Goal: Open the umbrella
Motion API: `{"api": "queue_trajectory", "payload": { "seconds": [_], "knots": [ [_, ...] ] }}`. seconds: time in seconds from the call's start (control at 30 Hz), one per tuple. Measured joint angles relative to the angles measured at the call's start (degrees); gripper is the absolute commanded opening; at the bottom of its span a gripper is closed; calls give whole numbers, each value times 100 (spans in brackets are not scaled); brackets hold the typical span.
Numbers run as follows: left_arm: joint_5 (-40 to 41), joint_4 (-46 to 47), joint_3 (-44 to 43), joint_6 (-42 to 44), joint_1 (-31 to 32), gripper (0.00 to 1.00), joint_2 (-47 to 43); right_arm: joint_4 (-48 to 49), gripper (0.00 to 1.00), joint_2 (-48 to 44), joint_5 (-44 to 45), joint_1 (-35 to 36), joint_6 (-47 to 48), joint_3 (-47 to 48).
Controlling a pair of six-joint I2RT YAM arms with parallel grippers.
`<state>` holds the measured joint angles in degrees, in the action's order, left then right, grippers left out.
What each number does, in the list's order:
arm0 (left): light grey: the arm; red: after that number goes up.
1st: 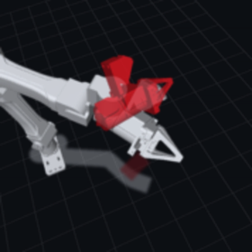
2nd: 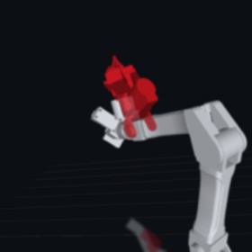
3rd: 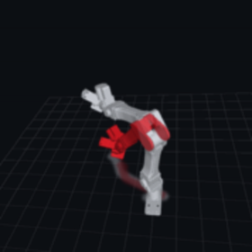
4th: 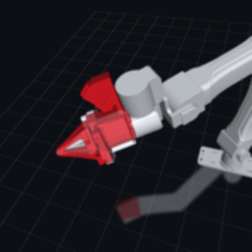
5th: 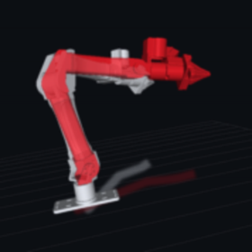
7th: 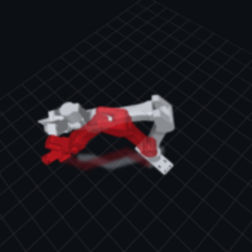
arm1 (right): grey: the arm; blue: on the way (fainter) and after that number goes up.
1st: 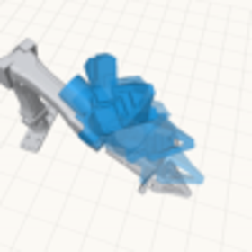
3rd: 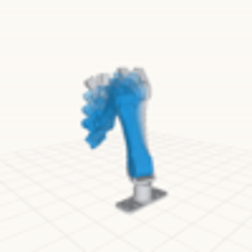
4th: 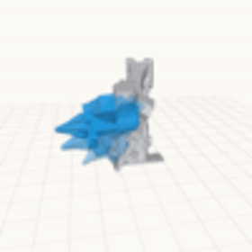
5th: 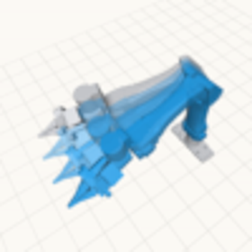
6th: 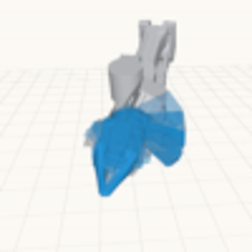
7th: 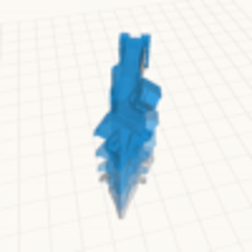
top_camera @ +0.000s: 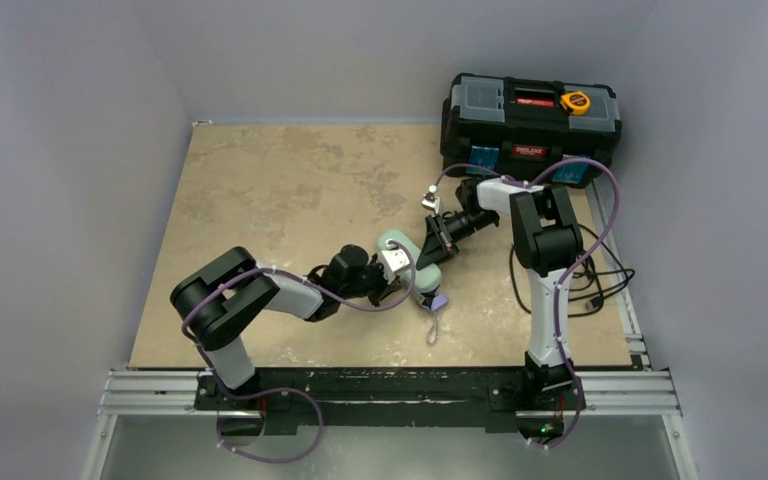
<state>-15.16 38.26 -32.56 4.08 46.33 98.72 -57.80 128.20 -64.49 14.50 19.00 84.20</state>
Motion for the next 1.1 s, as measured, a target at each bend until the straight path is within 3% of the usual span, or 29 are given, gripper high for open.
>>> {"api": "queue_trajectory", "payload": {
  "seconds": [0.07,0.17,0.2,0.27,0.37,0.47,0.7,1.1],
  "knots": [
    [33,-4,0,-87,92,0,0,17,0,0,-4,0,-52,-9],
    [96,-31,0,-264,92,35,-15,20,0,-4,-2,0,-59,-9],
    [79,-50,0,-306,83,42,-44,20,0,-13,0,0,-57,-9],
    [-59,-229,2,-461,-11,49,-240,17,12,-46,31,0,-44,-7],
    [-330,-695,11,-682,-442,53,-879,-13,36,-122,142,15,17,33],
    [-527,-1217,11,-800,-975,53,-1674,-118,48,-205,282,24,74,125],
    [-763,-2485,-76,-748,-1615,53,-3091,-127,46,-597,710,81,258,133],
    [-824,-3934,-501,-645,-2205,54,-3823,68,45,-992,975,1088,315,133]
  ]
}}
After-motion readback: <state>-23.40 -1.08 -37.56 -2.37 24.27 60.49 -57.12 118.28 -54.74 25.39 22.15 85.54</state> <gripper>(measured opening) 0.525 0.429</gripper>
